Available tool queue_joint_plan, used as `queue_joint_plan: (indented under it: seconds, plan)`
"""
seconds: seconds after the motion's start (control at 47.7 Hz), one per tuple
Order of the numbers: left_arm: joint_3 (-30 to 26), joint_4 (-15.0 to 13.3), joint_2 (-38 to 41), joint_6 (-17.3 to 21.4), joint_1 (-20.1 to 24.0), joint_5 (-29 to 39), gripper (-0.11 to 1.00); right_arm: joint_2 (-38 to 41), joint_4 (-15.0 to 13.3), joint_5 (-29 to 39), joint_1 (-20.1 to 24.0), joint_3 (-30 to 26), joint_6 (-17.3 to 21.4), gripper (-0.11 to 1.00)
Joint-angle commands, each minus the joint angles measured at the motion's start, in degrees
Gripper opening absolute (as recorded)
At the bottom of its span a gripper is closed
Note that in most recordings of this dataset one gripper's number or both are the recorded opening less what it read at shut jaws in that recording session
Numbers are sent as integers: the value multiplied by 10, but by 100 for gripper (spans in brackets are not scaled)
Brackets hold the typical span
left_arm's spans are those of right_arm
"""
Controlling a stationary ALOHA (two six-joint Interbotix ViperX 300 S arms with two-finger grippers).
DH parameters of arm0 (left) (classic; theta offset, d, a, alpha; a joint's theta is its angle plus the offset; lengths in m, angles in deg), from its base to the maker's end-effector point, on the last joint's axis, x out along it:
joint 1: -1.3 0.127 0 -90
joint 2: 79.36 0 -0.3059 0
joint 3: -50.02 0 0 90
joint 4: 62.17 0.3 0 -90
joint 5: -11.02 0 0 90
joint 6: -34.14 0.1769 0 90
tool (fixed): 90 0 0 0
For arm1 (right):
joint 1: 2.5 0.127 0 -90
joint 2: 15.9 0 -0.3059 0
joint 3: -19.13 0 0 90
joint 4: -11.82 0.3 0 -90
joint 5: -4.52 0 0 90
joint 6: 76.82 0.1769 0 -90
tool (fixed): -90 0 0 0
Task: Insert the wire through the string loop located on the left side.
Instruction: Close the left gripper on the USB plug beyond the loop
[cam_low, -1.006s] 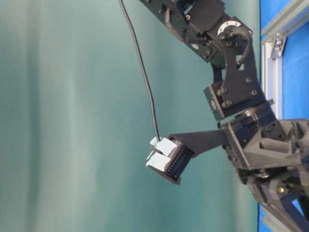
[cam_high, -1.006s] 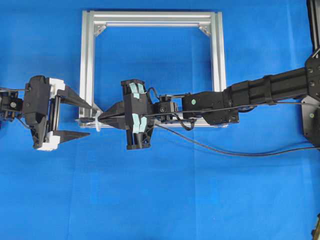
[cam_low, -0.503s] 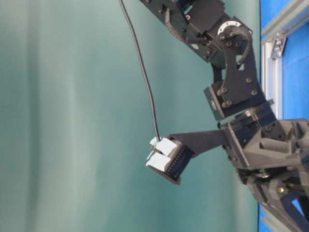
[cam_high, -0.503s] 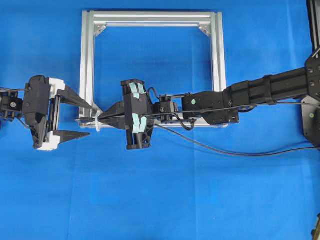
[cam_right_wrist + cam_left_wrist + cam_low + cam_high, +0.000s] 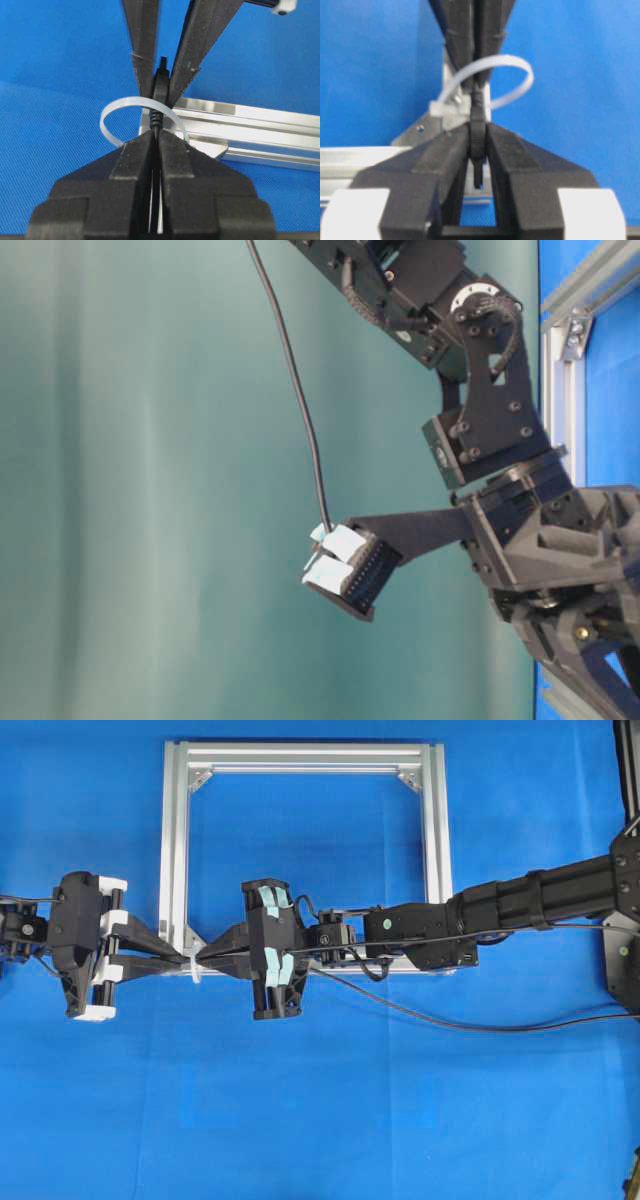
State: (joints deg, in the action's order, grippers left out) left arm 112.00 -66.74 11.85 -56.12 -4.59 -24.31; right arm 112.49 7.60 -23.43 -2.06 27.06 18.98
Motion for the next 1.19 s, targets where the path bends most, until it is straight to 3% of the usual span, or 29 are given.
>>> queue_joint_plan:
  seconds: [0.0,0.566,0.691,0.838,0.922,0.964,1.173]
  plan:
    - [-8,1,-4,1,-1,-5,8,-13,0,-3,-2,-8,0,0]
    - [-5,1,-4,-2,0,-2,8,-13,0,4,-2,-8,0,2]
    - [-4,1,-5,-2,-1,-2,8,-13,0,6,-2,-7,0,25]
    - [-4,1,-5,-2,0,-2,8,-13,3,8,-3,-7,2,71]
    - [-4,1,-5,-2,-1,-2,8,-13,4,6,-2,-7,1,91]
    - [-4,1,-5,-2,-1,-2,8,-13,5,6,-3,-7,2,96]
    - [0,1,-11,-2,0,6,8,-13,10,6,-3,-7,2,94]
